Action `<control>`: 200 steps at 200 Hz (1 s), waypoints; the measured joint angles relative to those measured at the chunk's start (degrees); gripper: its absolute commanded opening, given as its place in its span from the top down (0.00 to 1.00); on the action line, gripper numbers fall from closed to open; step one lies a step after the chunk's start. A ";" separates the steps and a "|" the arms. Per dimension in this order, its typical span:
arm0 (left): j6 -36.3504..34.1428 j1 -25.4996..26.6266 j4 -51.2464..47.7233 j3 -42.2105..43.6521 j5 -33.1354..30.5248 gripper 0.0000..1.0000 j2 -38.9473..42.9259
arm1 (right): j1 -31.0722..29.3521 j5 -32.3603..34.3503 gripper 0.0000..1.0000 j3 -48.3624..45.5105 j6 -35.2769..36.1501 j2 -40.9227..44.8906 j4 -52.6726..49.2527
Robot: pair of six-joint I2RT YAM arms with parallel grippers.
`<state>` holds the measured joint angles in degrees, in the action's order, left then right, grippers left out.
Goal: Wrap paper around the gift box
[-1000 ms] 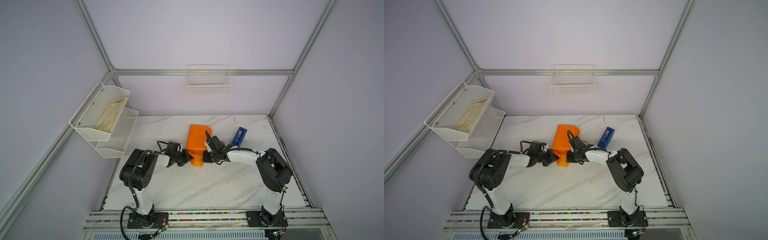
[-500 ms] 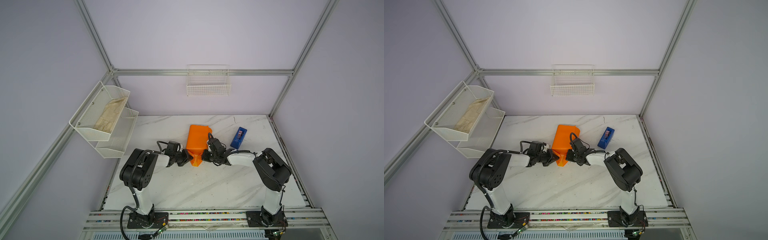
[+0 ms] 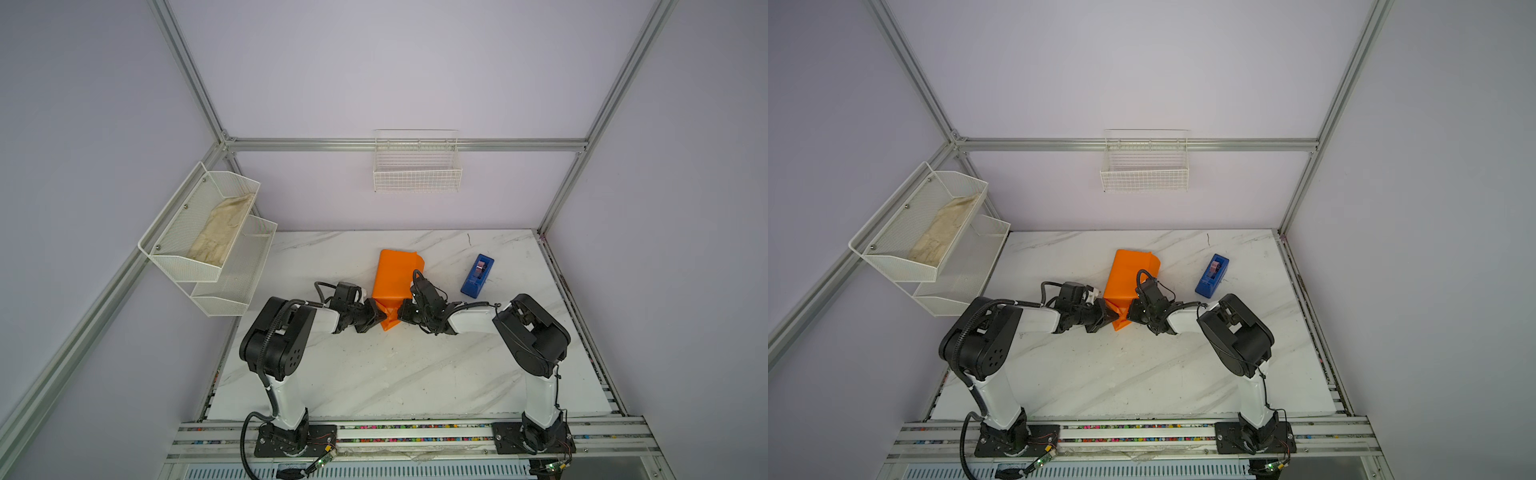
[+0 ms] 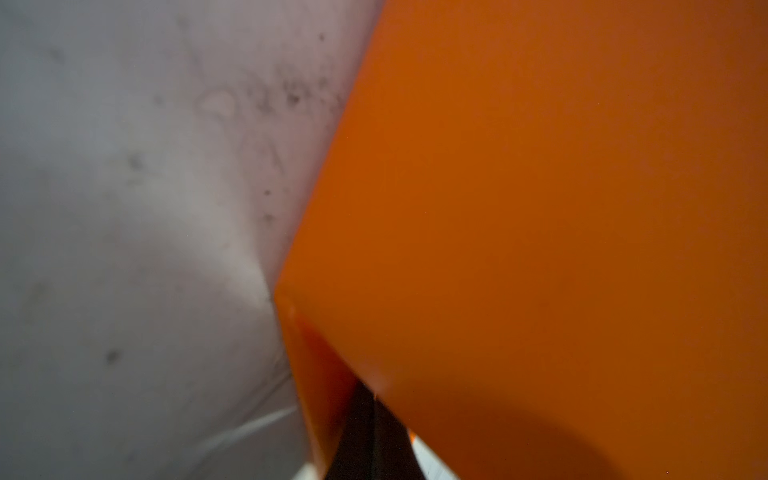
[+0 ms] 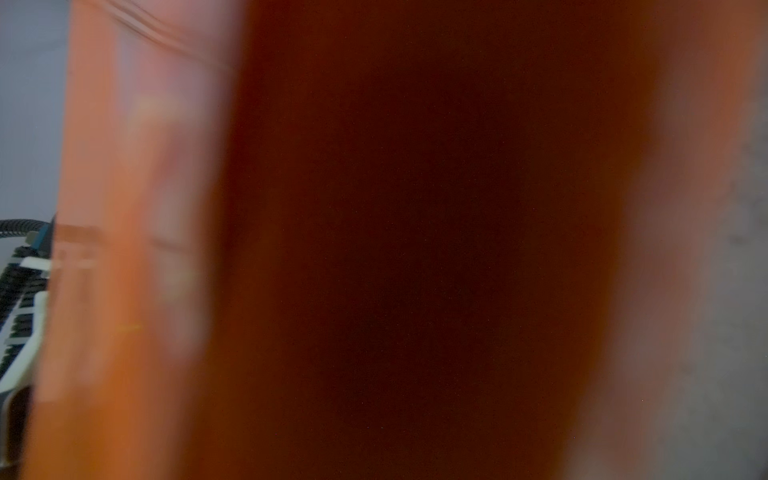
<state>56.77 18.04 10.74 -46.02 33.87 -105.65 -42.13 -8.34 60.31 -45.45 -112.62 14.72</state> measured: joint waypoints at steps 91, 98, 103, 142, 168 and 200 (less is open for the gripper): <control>-1.88 0.11 -8.24 -4.50 -0.24 0.94 0.00 | -0.28 0.04 1.00 -1.62 -0.61 0.00 2.05; -1.90 0.11 -8.52 -4.83 -0.26 0.94 0.00 | -0.28 0.07 1.00 -1.70 -0.61 0.00 2.19; -1.92 0.11 -8.68 -5.03 -0.28 0.94 0.00 | -0.28 0.04 1.00 -1.70 -0.61 0.00 2.21; -2.36 0.15 -9.75 -6.73 -0.72 0.94 -0.24 | -0.33 0.02 1.00 -1.70 -0.61 0.00 2.23; -2.38 0.24 -9.81 -7.58 -0.87 0.94 -1.64 | -0.39 0.02 1.00 -1.70 -0.61 0.00 2.23; -2.43 0.55 -9.60 -8.55 -0.66 0.94 -3.15 | -0.57 0.04 1.00 -1.70 -0.61 0.00 2.25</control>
<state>54.35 18.59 1.15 -54.57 33.21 -108.79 -42.70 -8.29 58.61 -46.06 -112.62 16.97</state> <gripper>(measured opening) 0.058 0.047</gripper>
